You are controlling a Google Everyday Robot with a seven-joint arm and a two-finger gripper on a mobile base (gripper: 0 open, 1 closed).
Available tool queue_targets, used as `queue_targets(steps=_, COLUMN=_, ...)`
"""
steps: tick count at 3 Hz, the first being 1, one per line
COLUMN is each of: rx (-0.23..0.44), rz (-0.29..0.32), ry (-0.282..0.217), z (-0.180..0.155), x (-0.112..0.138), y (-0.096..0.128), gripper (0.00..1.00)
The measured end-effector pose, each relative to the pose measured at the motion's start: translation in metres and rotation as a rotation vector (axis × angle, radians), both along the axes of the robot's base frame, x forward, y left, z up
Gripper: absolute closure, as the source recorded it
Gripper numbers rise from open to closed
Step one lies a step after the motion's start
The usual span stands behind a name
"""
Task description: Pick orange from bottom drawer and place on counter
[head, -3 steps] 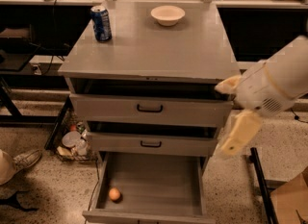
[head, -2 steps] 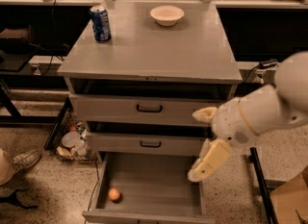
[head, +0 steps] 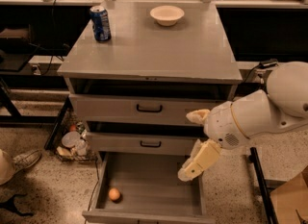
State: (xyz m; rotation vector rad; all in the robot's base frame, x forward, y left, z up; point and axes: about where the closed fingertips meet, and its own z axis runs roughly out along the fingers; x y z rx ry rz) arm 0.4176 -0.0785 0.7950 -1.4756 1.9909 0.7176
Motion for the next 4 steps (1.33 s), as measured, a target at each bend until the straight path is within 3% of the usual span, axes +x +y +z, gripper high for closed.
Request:
queue_targets(steps=1, rx=0.027, rz=-0.001, ry=0.001, z=-0.015, x=0.002, y=0.003, gripper=0.00)
queue_targets(steps=2, rx=0.032, rz=-0.003, ry=-0.019, z=-0.056, x=0.010, y=0.015, gripper=0.00)
queue_targets(steps=3, rx=0.055, rz=-0.002, ry=-0.049, z=-0.108, x=0.035, y=0.034, gripper=0.00)
queue_targets(steps=4, rx=0.033, rz=0.000, ry=-0.057, z=-0.168, x=0.056, y=0.056, gripper=0.00)
